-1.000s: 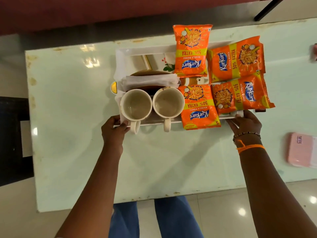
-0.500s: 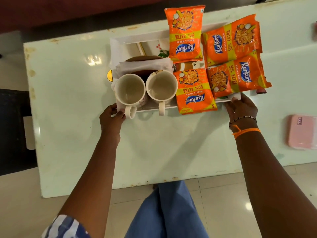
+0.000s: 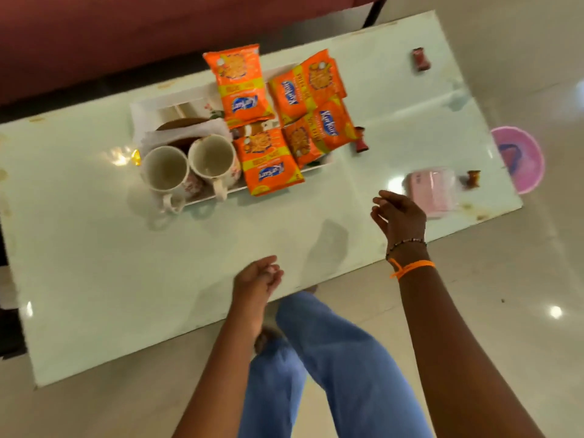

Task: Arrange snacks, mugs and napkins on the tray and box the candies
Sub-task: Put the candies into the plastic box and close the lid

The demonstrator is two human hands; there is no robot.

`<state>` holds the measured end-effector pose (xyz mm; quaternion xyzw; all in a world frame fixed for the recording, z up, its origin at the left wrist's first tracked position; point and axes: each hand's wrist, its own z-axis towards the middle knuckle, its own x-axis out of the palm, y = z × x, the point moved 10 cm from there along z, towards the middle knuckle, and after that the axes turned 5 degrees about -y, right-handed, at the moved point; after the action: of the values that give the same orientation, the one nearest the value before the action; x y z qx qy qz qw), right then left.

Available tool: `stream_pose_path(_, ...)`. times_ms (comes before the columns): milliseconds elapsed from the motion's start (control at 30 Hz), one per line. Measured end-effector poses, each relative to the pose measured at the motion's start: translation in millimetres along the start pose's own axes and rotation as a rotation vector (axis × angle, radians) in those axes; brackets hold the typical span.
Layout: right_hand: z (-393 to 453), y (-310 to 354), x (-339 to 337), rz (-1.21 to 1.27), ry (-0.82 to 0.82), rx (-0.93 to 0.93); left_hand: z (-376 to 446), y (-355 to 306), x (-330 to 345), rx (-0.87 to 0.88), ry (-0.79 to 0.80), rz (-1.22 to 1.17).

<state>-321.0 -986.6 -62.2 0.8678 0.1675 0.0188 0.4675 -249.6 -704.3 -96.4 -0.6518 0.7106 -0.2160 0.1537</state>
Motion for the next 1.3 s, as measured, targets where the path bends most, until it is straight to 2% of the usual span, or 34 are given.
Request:
stream_pose_path(167,36.1,44.2,-49.8,-0.461,-0.234,-0.307,-19.6,24.8,107.5,-0.003,0.281,0.161)
stream_pose_path(233,57.8,56.0,-56.4,-0.627,-0.273,-0.422,-15.9,30.5,137.3,-0.01,0.32,0.206)
stream_pose_path(333,98.0,57.2,-68.8,-0.889,-0.33,-0.426,-1.2,35.9,178.5,-0.025,0.316,0.263)
stream_pose_path(400,122.0,49.1,-71.1,-1.008,-0.269,-0.369,10.8,36.5,202.3,-0.028,0.287,0.283)
stream_pose_path(533,156.7,33.8,-61.5,-1.223,0.034,-0.294,27.8,40.2,251.4,-0.052,0.237,0.31)
stream_pose_path(600,167.0,43.9,-53.7,-1.182,0.126,-0.348,34.1,46.9,273.0,-0.104,0.198,0.344)
stream_pose_path(633,172.2,50.3,-50.8,-1.048,0.158,-0.336,36.2,52.2,282.1,-0.15,0.184,0.365)
stream_pose_path(667,177.0,54.3,-50.8,-0.836,0.189,-0.258,37.3,57.2,290.6,-0.201,0.18,0.38)
stream_pose_path(767,179.6,44.1,-55.5,-0.187,0.242,0.18,38.6,61.5,317.6,-0.251,0.241,0.277)
stream_pose_path(800,176.2,40.0,-55.3,-0.075,0.262,0.278,38.5,56.7,325.8,-0.224,0.265,0.201)
stream_pose_path(867,169.9,36.2,-55.0,0.033,0.298,0.349,42.0,42.8,333.6,-0.143,0.275,0.1)
stream_pose_path(967,164.1,39.4,-52.6,0.001,0.385,0.289,48.7,26.0,329.8,-0.042,0.219,0.118)
stream_pose_path(1067,162.1,41.0,-53.6,-0.18,0.406,0.179,55.0,12.3,308.7,0.043,0.068,0.237)
stream_pose_path(1167,162.6,70.4,-55.2,-0.478,0.339,-0.202,56.5,5.4,287.9,0.091,-0.035,0.353)
stream_pose_path(1233,149.4,83.1,-39.2,-0.581,0.461,-0.391,54.6,2.4,283.8,0.107,-0.017,0.372)
stream_pose_path(1300,133.9,76.8,-23.3,-0.653,0.634,-0.439,49.3,-0.9,280.8,0.138,0.021,0.415)
